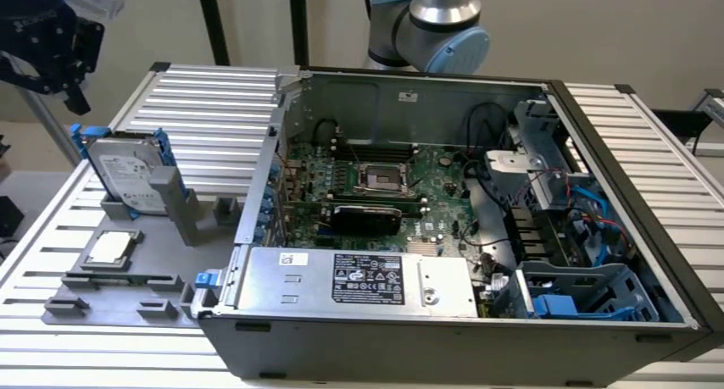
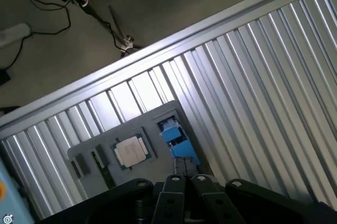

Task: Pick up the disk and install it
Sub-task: 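Pick up the disk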

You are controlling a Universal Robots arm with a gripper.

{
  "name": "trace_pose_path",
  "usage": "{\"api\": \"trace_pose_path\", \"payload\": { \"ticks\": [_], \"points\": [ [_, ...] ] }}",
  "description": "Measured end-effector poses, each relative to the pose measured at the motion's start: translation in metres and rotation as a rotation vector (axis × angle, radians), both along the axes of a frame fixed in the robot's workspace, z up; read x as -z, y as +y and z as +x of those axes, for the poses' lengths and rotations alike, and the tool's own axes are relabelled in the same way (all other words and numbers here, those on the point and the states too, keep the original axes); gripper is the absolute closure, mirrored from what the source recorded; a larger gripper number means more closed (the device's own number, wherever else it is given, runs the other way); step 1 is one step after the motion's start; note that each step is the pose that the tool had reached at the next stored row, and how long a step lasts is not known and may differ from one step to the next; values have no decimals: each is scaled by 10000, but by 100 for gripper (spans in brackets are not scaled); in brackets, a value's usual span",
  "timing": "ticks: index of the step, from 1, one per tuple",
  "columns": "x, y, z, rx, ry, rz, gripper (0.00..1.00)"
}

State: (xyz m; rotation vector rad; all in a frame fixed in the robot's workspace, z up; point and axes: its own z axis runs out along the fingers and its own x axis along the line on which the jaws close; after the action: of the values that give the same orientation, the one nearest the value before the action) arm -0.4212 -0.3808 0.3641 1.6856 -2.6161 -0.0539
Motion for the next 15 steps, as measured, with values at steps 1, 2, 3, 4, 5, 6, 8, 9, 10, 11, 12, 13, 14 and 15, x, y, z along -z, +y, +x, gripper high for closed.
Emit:
{"api": "trace_pose_path", "payload": {
  "ticks": [1,2,3,4,5,6,8,9,10,11,12,13,14,15],
  "points": [
    [1,0,1,-180,0,0,89],
    [1,0,1,-349,0,0,89],
    [1,0,1,-519,1,0,89],
    [2,0,2,-691,1,-1,89],
    [3,0,2,-866,0,-1,89],
    [3,0,2,-1043,1,-1,89],
    [4,0,3,-1379,1,-1,89],
    [4,0,4,-1558,1,-1,89],
    [5,0,4,-1730,1,-1,89],
    [5,0,5,-1900,1,-1,89],
    [6,0,5,-2070,0,0,89],
    [7,0,5,-2238,0,0,89],
    [7,0,6,-2414,0,-1,89],
    [7,0,7,-2580,1,-1,89]
  ]
}}
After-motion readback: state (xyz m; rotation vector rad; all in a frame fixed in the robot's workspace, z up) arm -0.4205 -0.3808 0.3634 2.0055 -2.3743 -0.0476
